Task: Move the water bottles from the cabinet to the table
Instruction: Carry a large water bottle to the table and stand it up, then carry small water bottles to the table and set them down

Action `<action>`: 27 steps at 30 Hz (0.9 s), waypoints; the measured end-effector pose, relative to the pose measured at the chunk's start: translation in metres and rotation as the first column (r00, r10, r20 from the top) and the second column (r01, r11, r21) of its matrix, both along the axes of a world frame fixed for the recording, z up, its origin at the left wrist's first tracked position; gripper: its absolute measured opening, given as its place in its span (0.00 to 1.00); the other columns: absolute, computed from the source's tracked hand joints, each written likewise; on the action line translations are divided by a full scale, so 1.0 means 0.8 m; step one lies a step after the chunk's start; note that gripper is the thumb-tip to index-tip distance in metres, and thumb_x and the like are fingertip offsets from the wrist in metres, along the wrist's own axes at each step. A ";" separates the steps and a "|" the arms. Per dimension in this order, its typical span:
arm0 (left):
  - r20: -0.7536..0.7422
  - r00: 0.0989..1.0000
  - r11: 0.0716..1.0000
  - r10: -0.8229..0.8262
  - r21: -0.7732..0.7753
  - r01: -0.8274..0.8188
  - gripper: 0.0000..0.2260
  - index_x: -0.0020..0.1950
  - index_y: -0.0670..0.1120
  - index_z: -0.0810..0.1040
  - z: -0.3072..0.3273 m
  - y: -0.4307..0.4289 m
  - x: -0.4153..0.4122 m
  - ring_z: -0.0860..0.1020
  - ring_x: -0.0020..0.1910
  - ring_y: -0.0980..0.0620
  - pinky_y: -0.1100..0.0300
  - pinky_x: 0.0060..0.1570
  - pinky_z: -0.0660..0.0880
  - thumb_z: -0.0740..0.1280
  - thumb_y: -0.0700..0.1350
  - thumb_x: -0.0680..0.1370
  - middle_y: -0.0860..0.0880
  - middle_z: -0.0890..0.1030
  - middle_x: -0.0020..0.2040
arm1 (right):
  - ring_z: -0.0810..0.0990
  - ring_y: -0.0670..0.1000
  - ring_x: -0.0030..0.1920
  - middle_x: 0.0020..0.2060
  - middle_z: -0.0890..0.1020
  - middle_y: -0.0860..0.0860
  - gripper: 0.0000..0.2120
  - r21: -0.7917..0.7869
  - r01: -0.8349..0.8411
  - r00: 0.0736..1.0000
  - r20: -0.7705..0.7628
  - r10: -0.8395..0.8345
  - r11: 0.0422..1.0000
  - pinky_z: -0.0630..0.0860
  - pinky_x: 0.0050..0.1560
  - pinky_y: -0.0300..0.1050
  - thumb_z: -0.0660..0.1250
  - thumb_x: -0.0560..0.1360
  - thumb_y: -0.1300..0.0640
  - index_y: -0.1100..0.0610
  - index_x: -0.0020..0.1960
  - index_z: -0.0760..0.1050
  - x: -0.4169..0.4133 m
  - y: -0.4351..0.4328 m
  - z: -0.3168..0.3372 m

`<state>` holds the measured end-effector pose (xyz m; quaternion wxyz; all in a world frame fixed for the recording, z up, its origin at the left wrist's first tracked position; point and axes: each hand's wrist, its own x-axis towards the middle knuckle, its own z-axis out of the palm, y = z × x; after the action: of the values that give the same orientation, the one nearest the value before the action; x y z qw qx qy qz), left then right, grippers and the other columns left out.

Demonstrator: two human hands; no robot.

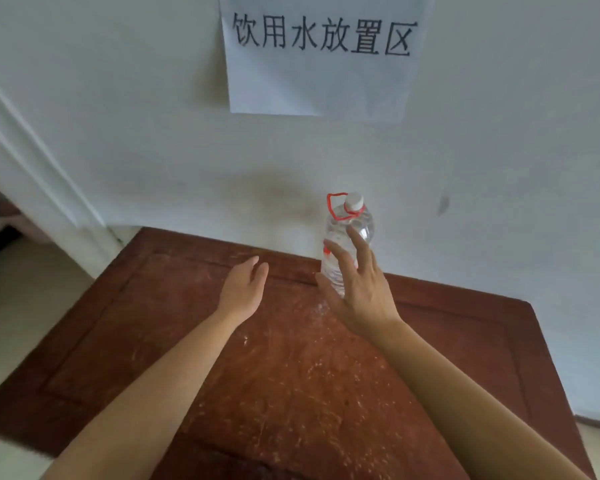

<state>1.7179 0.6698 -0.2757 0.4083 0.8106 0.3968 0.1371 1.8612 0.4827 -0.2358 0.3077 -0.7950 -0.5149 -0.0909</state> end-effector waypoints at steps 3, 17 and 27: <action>-0.058 0.984 0.981 0.171 0.099 -0.164 0.27 0.78 0.46 0.66 -0.004 -0.031 -0.105 0.65 0.76 0.48 0.48 0.74 0.63 0.53 0.60 0.84 0.46 0.68 0.76 | 0.65 0.61 0.76 0.79 0.59 0.56 0.27 -0.110 -0.114 0.992 -0.060 0.107 0.987 0.74 0.66 0.61 0.61 0.81 0.41 0.48 0.77 0.63 -0.050 -0.004 -0.031; 0.008 0.491 0.467 0.871 0.299 -0.832 0.23 0.76 0.48 0.69 0.064 -0.220 -0.650 0.67 0.73 0.44 0.47 0.72 0.64 0.59 0.57 0.83 0.44 0.70 0.73 | 0.67 0.65 0.74 0.73 0.69 0.61 0.27 -0.112 -0.739 0.672 -0.061 0.738 0.664 0.68 0.72 0.63 0.57 0.81 0.41 0.54 0.74 0.68 -0.507 0.049 -0.010; -0.048 0.045 0.064 0.998 0.529 -0.846 0.29 0.77 0.48 0.66 0.110 -0.513 -1.097 0.63 0.76 0.40 0.41 0.70 0.65 0.53 0.63 0.81 0.41 0.66 0.77 | 0.73 0.64 0.70 0.69 0.74 0.61 0.25 0.019 -0.969 0.247 0.003 0.969 0.247 0.73 0.66 0.61 0.61 0.79 0.43 0.54 0.72 0.69 -1.036 -0.045 0.009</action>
<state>0.8406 0.2590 -0.1880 -0.0351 0.4083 0.8713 0.2698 1.0323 0.4466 -0.2286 0.3077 -0.3098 -0.8921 0.1162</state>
